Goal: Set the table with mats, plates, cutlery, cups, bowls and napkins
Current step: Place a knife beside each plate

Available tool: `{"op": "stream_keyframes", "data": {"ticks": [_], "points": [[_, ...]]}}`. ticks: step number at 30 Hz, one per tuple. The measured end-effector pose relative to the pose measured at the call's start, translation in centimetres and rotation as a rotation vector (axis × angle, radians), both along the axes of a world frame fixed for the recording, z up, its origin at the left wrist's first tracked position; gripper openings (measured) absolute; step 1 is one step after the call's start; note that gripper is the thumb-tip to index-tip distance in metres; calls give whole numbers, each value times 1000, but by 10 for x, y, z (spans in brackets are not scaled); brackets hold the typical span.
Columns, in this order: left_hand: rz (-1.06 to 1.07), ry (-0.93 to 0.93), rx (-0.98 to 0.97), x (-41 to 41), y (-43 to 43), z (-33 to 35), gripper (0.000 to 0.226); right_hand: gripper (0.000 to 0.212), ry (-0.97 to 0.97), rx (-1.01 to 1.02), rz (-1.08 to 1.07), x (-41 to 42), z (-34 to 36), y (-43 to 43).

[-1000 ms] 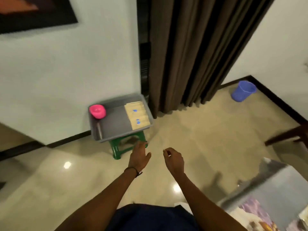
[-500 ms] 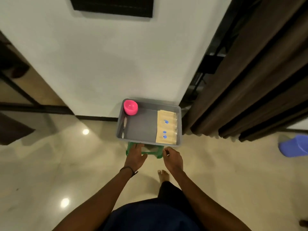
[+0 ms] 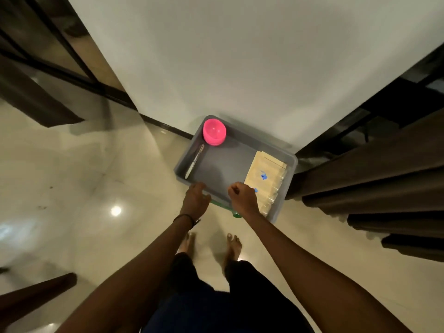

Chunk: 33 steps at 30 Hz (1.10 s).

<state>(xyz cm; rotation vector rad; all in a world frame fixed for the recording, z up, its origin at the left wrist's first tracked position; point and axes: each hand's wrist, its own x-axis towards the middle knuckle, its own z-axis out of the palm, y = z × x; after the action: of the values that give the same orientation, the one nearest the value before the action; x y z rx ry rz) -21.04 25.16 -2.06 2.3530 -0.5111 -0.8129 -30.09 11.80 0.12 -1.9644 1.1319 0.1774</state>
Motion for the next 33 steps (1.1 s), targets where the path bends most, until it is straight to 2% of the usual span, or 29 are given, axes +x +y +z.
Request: {"op": "stream_keyframes", "data": {"ticks": [7,14,19,22,26,33], "points": [[-76,-20,82,80,-31,-96,44,21,-60,102,-1,80,-104,0],[-305,-235,345,140,-57,-199,31,27,-78,162,-45,140,-208,-1],[-301,-397,419,136,-70,-230,34,31,-67,235,-125,161,-245,0],[-190,-383,355,135,-71,-236,46,31,-79,254,-184,163,-255,8],[-28,-241,305,143,-78,-232,35,31,-104,246,-196,168,-263,11],[27,-18,254,154,-79,-238,37,23,-132,465,-387,176,-273,13]]}}
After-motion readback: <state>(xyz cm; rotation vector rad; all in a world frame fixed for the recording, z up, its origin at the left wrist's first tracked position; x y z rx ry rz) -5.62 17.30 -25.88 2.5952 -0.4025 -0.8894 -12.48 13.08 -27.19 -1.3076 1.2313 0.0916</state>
